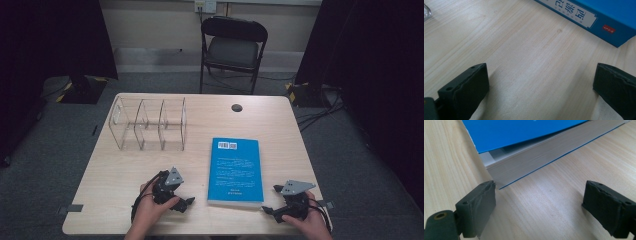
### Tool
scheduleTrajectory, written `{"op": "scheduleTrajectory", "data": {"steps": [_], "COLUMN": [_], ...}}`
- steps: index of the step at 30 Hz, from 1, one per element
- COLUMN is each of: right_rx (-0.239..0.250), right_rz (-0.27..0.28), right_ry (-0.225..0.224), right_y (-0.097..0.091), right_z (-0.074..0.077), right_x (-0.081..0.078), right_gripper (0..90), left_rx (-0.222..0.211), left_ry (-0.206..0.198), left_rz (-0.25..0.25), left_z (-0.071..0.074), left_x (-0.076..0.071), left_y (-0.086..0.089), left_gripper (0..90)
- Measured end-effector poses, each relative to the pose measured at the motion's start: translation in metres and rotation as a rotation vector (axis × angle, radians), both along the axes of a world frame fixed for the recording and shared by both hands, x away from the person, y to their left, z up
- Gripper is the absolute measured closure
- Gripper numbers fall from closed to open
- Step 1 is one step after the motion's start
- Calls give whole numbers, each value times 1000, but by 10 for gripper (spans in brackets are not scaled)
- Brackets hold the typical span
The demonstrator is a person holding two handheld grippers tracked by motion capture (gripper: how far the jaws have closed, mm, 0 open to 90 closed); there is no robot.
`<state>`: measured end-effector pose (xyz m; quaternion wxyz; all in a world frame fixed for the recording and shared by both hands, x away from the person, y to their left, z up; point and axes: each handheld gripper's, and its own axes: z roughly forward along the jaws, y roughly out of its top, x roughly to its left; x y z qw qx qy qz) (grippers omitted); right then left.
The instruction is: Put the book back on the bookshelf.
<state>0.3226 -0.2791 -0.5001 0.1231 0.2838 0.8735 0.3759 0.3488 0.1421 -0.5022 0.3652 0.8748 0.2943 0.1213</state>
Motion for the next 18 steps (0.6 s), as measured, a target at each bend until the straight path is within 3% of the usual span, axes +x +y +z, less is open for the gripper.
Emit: {"op": "scheduleTrajectory", "data": {"steps": [18], "right_rx": [8], "right_rz": [-12], "right_ry": [1], "right_y": [2], "right_z": [0], "right_x": [-1], "right_gripper": [108], "left_rx": [3], "left_ry": [1], "left_rz": [12], "left_z": [0], "left_x": [0], "left_y": [-2], "left_gripper": [0]}}
